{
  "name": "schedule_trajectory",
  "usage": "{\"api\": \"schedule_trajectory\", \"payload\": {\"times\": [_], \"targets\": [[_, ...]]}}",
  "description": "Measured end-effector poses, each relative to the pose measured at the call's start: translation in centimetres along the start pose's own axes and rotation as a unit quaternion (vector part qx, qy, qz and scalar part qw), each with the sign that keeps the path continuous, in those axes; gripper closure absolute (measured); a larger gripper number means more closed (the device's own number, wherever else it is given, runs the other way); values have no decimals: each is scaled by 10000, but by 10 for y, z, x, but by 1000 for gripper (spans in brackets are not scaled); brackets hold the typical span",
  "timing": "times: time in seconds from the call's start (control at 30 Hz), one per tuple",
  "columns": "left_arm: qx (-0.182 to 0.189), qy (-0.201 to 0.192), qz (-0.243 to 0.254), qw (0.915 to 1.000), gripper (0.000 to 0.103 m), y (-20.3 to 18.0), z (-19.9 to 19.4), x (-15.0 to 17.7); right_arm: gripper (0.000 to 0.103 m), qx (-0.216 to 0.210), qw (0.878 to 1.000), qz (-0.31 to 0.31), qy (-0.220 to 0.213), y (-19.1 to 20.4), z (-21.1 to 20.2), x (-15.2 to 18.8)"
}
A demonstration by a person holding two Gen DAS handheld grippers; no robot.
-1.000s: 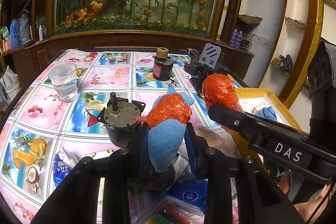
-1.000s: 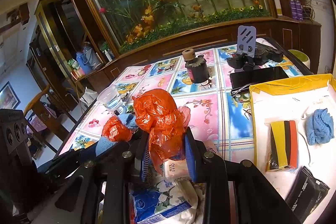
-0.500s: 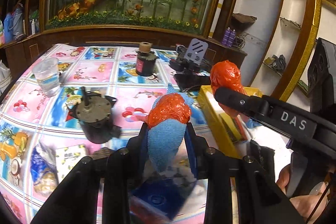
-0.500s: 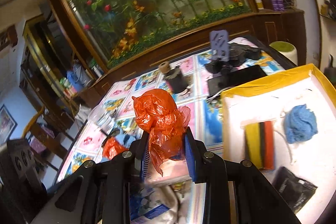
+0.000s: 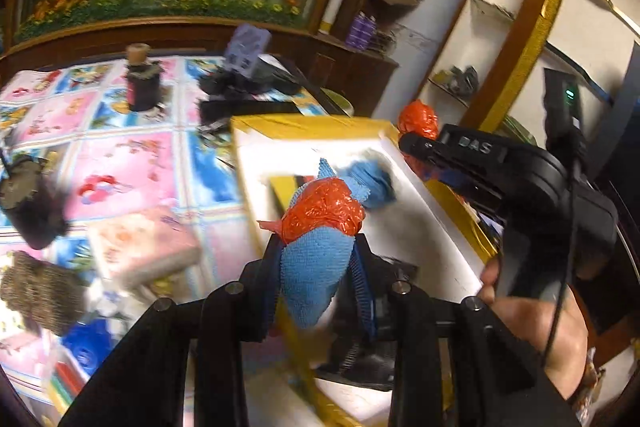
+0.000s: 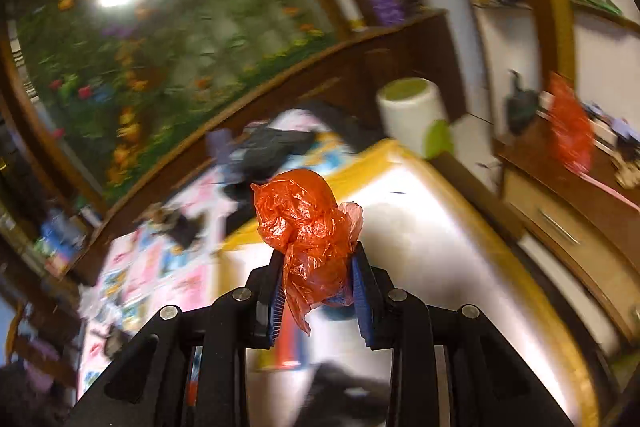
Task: Organize soft objects
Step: 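Drop the orange bag into the white box with the right gripper while the left gripper releases the cloth there, then move both grippers back over the table toward the tissue packs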
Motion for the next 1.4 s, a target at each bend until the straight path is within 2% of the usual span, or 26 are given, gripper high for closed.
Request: {"api": "schedule_trajectory", "payload": {"times": [0.07,0.23,0.6,0.63,0.7,0.77,0.83,1.4], "targets": [[49,157,74,9998,72,-9,10,3,72,200,9996,161,130,-17,5,-3],[56,431,170,9989,72,-19,26,9,72,349,9982,319,381,-39,10,-1],[48,566,220,9981,72,-19,34,13,70,506,9974,312,398,-38,17,-1],[47,572,225,9981,70,-19,35,13,69,510,9974,309,397,-36,17,-2],[86,585,205,9980,67,-18,35,13,61,540,9971,338,404,-36,16,-2],[117,571,193,9981,59,-18,35,13,50,524,9975,351,331,-36,13,-2],[140,539,198,9983,55,-19,33,13,48,549,9976,331,259,-35,10,-3],[201,231,140,9994,54,-16,14,7,45,94,9996,-83,-264,-6,-15,-2]]}}
Point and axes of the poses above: each gripper's, at about its wrist camera, not at the fingertips, and z roughly the way its jaws point, y to its left, x to its underside, the point moved 7 cm from there along z, roughly the way its jaws point, and after that the axes turned 14 degrees about y, right-handed, at the moved point
